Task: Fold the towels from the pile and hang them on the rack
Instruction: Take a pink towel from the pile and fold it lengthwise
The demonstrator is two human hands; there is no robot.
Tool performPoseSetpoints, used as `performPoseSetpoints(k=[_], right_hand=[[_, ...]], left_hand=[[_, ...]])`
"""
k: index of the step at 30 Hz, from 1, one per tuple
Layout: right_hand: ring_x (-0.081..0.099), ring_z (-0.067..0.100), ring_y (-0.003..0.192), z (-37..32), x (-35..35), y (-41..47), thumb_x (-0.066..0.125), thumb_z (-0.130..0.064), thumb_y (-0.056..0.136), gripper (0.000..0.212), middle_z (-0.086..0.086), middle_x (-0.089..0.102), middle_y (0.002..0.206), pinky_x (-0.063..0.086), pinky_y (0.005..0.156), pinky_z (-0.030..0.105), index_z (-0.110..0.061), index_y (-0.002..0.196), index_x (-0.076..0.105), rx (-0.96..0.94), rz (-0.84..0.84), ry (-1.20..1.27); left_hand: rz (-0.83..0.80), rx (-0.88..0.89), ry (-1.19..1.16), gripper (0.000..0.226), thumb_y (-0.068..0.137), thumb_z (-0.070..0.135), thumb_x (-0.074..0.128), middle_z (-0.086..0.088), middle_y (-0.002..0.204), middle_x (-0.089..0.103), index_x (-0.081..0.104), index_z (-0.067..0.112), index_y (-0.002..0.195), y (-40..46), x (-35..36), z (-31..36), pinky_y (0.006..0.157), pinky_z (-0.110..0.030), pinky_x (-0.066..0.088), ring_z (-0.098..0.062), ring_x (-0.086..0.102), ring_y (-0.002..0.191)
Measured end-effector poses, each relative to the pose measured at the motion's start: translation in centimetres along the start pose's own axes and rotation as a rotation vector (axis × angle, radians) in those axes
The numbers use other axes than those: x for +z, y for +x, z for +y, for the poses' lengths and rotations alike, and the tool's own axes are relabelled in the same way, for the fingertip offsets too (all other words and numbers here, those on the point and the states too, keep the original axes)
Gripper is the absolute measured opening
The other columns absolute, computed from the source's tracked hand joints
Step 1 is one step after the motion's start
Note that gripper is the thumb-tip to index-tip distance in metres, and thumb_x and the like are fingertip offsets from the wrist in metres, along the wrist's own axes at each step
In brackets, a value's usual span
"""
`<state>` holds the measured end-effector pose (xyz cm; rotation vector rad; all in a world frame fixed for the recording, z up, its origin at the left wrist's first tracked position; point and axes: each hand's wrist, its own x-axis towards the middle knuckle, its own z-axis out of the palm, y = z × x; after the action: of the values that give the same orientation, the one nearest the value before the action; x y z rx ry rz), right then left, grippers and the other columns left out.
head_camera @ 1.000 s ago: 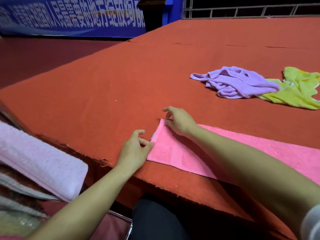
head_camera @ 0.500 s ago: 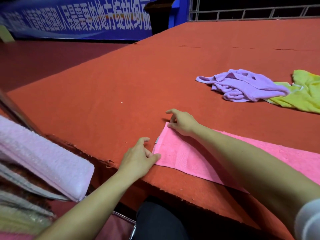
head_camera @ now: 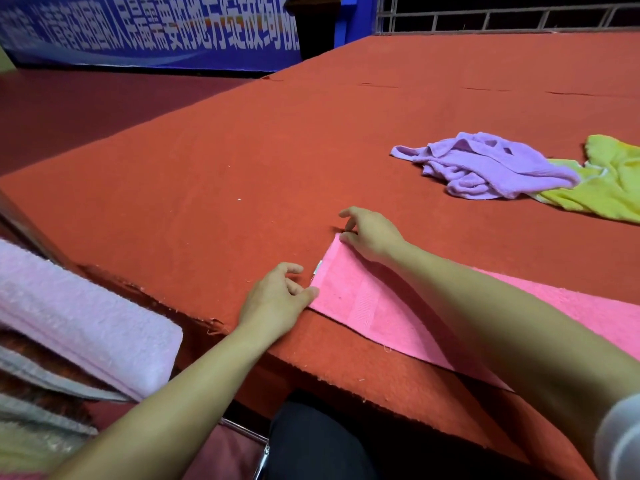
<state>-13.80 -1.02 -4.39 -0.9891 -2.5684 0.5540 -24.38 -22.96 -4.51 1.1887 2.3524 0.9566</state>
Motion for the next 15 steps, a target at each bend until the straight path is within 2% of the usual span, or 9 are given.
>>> performPoseSetpoints(k=[4, 8, 12, 15], right_hand=[[0.057, 0.022, 0.101, -1.4, -1.0, -3.5, 0.063, -0.028, 0.091, 0.036, -0.006, 0.064, 0.105, 0.045, 0.088, 0.034, -0.022, 0.126, 0.058, -0.100, 0.073, 0.027], [0.051, 0.012, 0.086, -3.5, -2.7, -10.0, 0.064, -0.036, 0.091, 0.032, -0.017, 0.060, 0.092, 0.045, 0.079, 0.032, -0.027, 0.121, 0.060, -0.172, 0.015, 0.043], [0.050, 0.008, 0.088, -4.6, -3.8, -15.8, 0.064, -0.043, 0.090, 0.039, -0.016, 0.063, 0.096, 0.047, 0.078, 0.033, -0.029, 0.125, 0.057, -0.180, -0.072, 0.010], [0.050, 0.012, 0.097, -4.3, -4.1, -18.4, 0.065, -0.044, 0.089, 0.047, -0.012, 0.064, 0.104, 0.048, 0.083, 0.035, -0.029, 0.131, 0.052, -0.163, -0.091, -0.063]], left_hand=[[0.016, 0.020, 0.045, 0.037, 0.080, 0.043, 0.075, 0.022, 0.067, 0.068, 0.059, 0.032, 0.111, 0.1, -0.1, 0.1, 0.078, -0.030, 0.048, -0.001, 0.064, 0.079], [0.014, 0.055, 0.127, 0.043, 0.082, 0.048, 0.071, 0.018, 0.073, 0.068, 0.059, 0.026, 0.117, -0.6, -0.3, 0.6, 0.084, -0.032, 0.047, -0.009, 0.065, 0.089], [-0.043, 0.063, 0.204, 0.059, 0.079, 0.049, 0.073, 0.019, 0.083, 0.065, 0.050, 0.024, 0.128, -1.4, -0.1, 1.7, 0.093, -0.035, 0.045, -0.017, 0.063, 0.106], [-0.086, -0.019, 0.175, 0.061, 0.079, 0.038, 0.075, 0.010, 0.092, 0.065, 0.047, 0.021, 0.131, -1.0, 0.2, 2.3, 0.095, -0.037, 0.046, -0.023, 0.062, 0.108]])
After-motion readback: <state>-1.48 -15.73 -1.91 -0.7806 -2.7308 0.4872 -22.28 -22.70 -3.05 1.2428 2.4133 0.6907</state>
